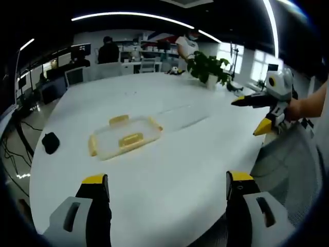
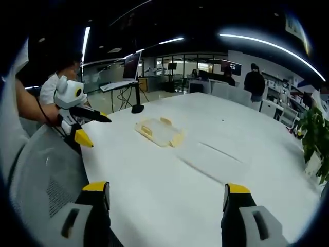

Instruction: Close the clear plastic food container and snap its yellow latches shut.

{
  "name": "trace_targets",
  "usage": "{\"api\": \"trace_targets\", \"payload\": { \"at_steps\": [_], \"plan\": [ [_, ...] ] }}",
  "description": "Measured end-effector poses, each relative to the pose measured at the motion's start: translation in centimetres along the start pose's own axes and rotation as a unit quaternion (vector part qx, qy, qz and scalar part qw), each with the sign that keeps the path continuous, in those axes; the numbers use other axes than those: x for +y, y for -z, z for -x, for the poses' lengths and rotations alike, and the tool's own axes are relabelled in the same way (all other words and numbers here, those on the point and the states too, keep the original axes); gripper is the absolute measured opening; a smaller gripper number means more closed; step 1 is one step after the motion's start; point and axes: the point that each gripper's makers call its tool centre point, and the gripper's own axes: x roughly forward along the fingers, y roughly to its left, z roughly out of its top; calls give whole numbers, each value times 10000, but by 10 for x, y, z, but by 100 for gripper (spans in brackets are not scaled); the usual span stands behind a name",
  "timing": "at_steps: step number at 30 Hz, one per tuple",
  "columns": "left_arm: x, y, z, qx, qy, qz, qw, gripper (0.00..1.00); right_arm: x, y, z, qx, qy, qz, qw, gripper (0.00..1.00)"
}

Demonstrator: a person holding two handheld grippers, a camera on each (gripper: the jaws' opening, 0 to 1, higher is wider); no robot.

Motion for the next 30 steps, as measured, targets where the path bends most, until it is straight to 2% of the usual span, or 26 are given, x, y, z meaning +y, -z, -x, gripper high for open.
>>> {"api": "trace_targets", "payload": {
  "at_steps": [15,30],
  "plan": [
    [3,0,-3,47,8,-31,10000,91,2,-3,-8,30,-73,49,10000,90],
    [10,-6,-9,44,19,-68,10000,90,0,-9,-15,66,-131,127,9998,89]
  ]
}}
